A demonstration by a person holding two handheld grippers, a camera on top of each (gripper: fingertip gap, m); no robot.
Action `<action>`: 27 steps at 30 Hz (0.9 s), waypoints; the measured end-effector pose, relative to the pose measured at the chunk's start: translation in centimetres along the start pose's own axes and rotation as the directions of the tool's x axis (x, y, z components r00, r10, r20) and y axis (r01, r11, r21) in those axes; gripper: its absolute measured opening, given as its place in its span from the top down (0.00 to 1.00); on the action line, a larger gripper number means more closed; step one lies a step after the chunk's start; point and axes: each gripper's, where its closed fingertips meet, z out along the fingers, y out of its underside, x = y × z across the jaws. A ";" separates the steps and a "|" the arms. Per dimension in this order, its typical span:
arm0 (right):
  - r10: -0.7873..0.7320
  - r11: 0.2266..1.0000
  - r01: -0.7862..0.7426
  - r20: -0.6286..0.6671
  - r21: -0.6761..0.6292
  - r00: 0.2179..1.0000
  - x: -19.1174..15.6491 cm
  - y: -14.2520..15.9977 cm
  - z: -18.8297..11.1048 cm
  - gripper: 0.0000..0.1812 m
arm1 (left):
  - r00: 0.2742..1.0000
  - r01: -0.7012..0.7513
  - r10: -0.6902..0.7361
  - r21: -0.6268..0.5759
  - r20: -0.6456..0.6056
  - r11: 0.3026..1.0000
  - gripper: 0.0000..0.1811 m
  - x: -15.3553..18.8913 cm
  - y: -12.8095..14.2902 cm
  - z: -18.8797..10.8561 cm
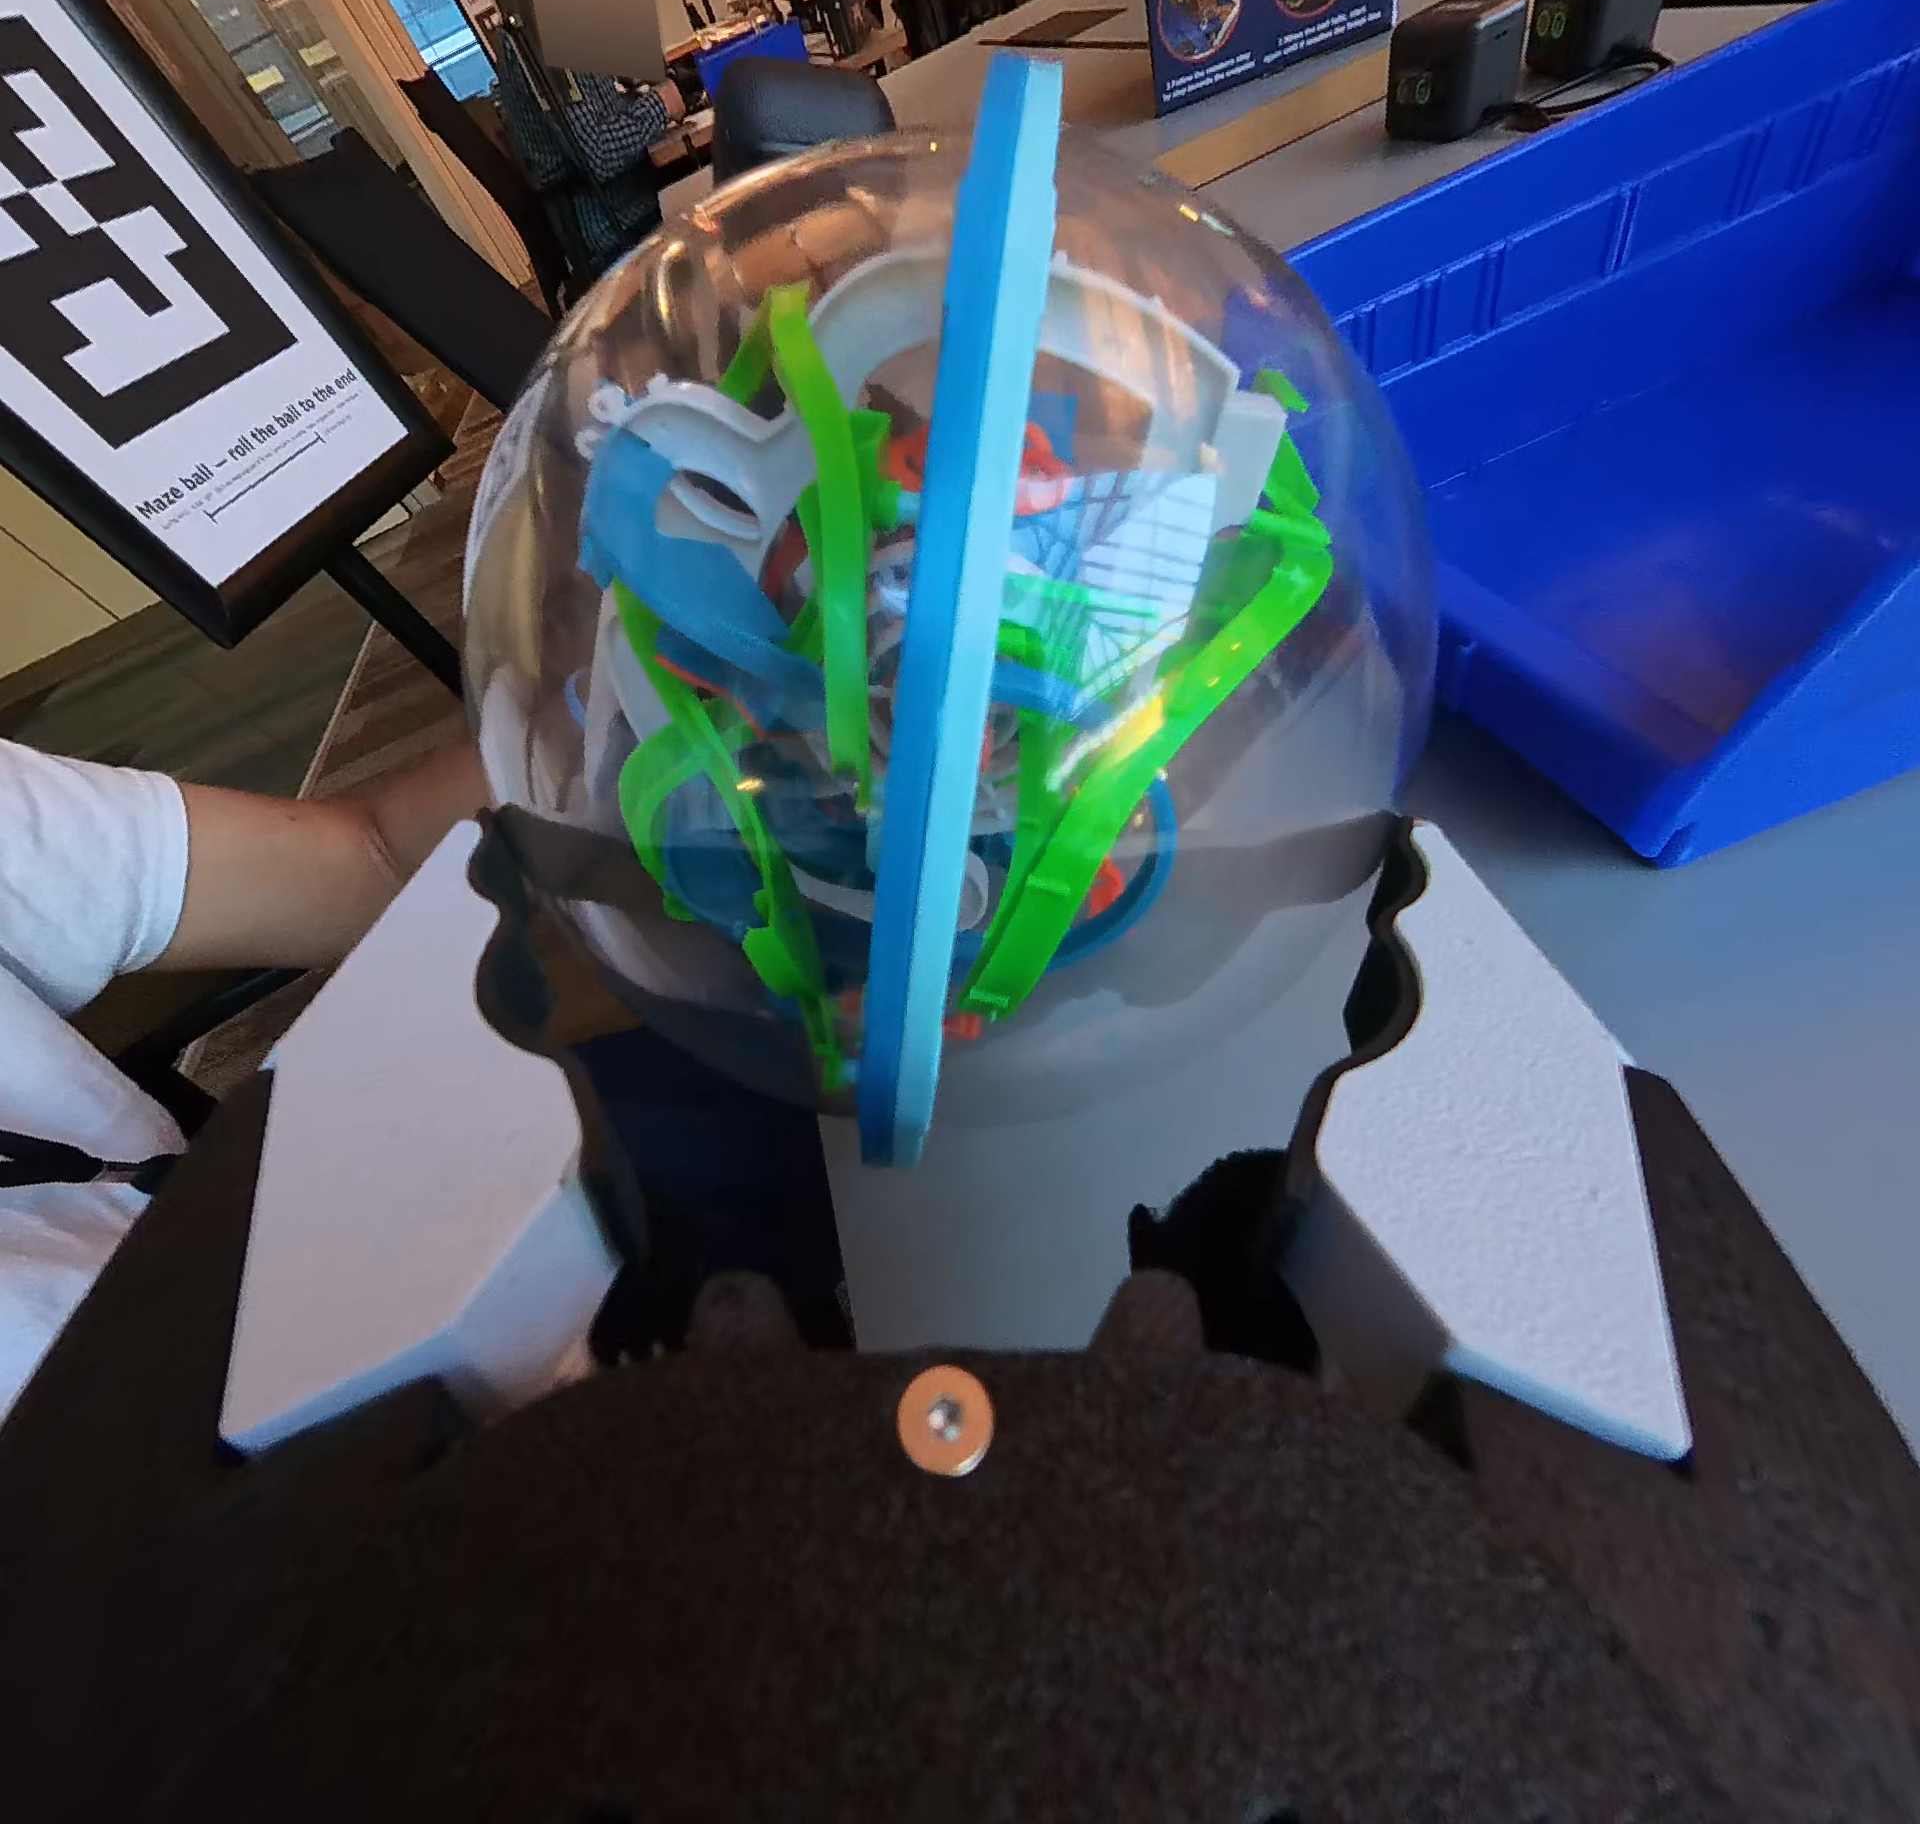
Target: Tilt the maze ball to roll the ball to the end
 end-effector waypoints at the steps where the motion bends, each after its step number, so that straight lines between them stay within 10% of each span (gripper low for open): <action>1: 0.005 1.000 -0.005 0.000 -0.001 1.000 0.0 0.0 0.0 0.15 | 1.000 0.003 -0.003 0.001 -0.001 1.000 0.14 0.0 0.0 0.0; 27: 0.132 0.991 -0.132 -0.003 -0.026 0.991 0.2 0.5 0.3 0.15 | 0.996 0.075 -0.073 0.039 -0.042 0.996 0.14 -0.1 -0.3 -0.3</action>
